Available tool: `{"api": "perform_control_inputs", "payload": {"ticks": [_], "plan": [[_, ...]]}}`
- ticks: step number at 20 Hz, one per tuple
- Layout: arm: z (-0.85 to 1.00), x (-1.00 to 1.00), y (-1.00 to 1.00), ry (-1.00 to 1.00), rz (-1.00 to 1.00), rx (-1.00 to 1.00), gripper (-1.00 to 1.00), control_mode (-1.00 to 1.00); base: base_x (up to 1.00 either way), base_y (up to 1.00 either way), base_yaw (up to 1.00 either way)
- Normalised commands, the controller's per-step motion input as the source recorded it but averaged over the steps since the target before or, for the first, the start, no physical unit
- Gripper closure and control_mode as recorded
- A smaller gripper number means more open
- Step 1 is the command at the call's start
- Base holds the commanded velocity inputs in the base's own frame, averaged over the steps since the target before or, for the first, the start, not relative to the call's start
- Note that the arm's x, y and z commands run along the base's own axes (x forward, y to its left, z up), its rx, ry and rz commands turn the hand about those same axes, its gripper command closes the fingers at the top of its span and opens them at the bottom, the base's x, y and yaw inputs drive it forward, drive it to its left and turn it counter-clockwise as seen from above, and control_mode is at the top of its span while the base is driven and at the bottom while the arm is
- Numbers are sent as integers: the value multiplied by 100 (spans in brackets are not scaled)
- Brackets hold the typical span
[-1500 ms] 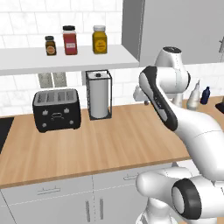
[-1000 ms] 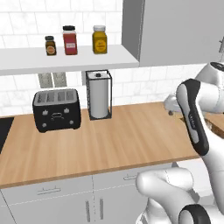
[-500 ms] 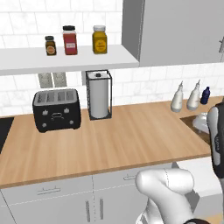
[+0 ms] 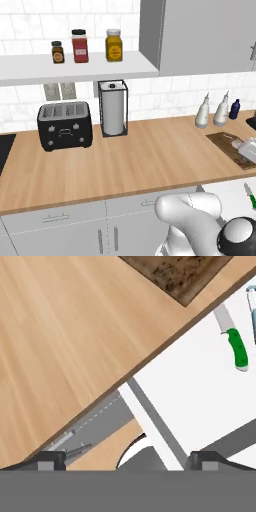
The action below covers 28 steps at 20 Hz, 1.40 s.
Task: Place the appropriate cutting tool for cutting the garlic skin on the cutting board.
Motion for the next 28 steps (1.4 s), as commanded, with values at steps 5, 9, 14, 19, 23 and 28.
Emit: {"api": "perform_control_inputs", "payload": {"ticks": [5,9,14,19,23,28], "plan": [[-70,4,-30,3,0,2,-100,-100,0,0,0],[-100,0,-32,0,0,0,-100,-100,0,0,0],[-50,-8,-24,-1,0,-3,-100,-100,0,0,0],[-39,0,-26,0,0,-4,-100,-100,0,0,0],[-48,1,-9,0,0,-8,-100,-100,0,0,0],[-44,0,-6,0,2,-10,-100,-100,0,0,0]]}}
